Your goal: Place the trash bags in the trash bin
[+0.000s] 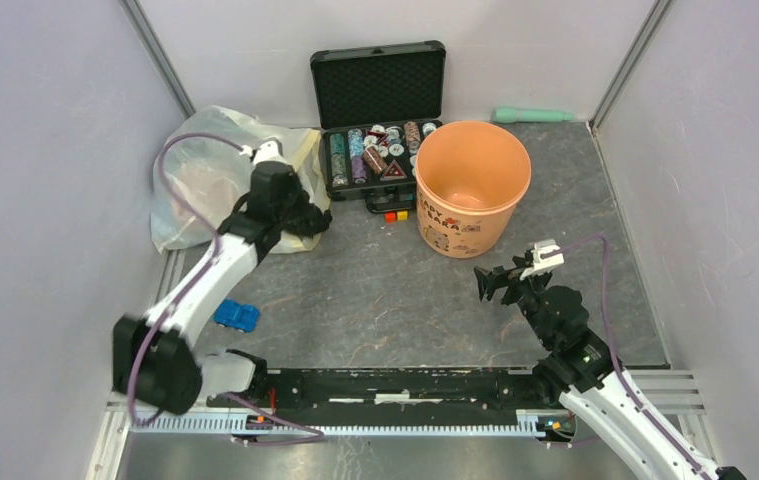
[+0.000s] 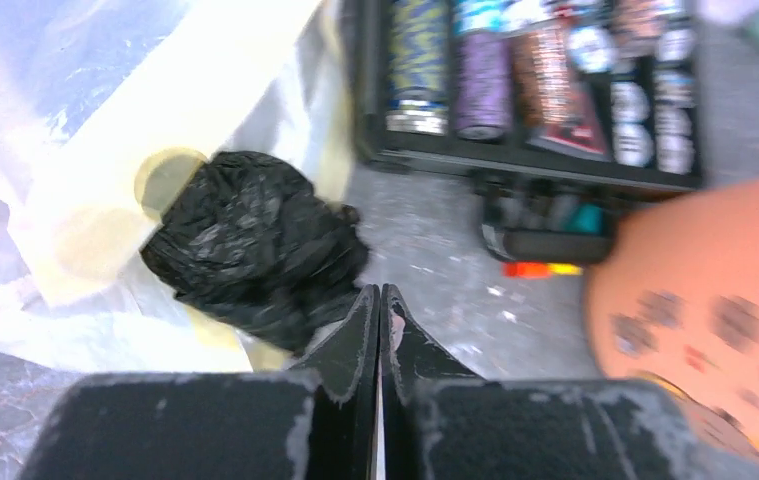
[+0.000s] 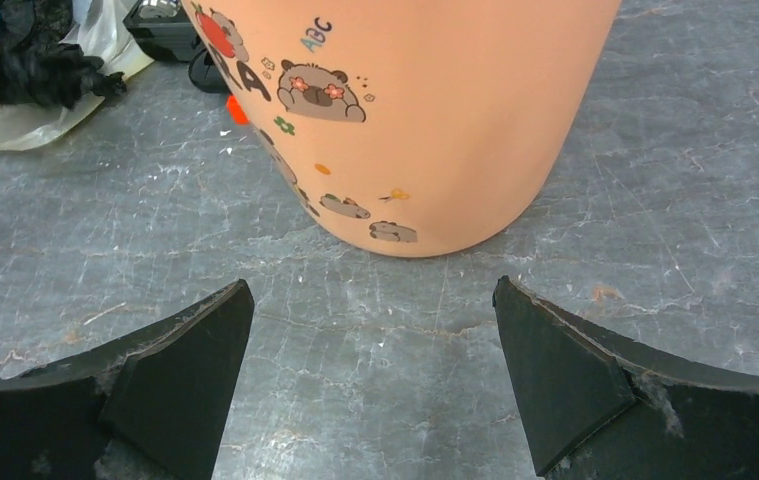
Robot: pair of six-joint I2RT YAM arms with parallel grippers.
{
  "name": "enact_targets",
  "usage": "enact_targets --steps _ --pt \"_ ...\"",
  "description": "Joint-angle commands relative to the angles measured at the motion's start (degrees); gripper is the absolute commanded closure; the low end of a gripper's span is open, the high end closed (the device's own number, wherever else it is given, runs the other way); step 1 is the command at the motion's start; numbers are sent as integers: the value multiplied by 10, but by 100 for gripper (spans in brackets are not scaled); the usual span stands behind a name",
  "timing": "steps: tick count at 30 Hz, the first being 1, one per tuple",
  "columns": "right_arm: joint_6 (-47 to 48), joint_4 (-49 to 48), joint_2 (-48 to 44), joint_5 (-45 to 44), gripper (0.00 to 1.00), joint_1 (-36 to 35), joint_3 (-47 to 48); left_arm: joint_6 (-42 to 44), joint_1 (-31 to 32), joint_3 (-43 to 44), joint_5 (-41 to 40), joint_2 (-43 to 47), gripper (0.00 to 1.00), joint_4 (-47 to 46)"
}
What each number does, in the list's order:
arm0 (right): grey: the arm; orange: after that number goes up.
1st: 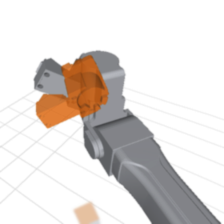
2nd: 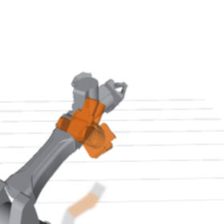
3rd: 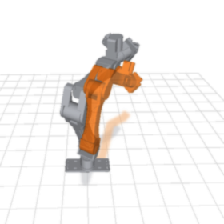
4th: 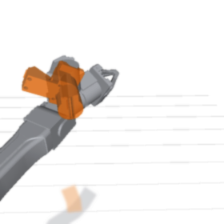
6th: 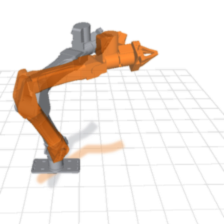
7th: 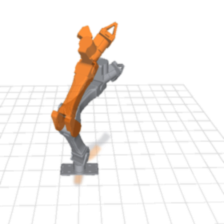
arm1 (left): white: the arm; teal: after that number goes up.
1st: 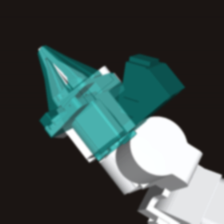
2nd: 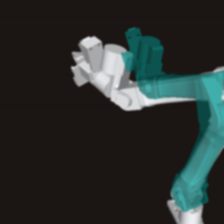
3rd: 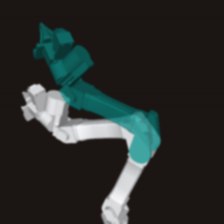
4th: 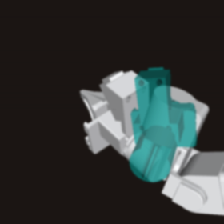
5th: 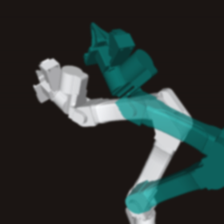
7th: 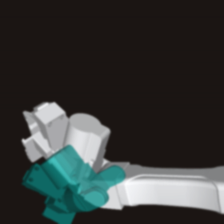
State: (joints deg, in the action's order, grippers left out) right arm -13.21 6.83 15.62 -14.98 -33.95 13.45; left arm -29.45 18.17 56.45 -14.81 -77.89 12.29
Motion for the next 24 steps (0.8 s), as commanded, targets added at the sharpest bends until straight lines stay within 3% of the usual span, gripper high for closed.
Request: enact_targets --steps 1,4,7,8,11,14,17,24 --pt "-10 12 -20 28 2 1 7 -62 12 -49 129 146 98 30" --pt "-14 11 -25 79 2 2 7 -147 25 -107 274 223 98 -29" --pt "-18 13 -18 138 2 2 13 -166 44 -128 314 263 94 -34" --pt "-20 17 -15 147 2 2 15 -137 50 -122 292 266 85 -12" --pt "-33 25 -14 165 2 2 17 -74 53 -93 171 252 43 90" --pt "-41 33 -23 167 2 2 15 -55 54 -97 49 234 23 112" --pt "-43 45 -34 165 2 2 17 -43 53 -115 -34 214 16 81" --pt "-37 73 -42 154 2 2 30 61 56 -90 -129 95 19 43"
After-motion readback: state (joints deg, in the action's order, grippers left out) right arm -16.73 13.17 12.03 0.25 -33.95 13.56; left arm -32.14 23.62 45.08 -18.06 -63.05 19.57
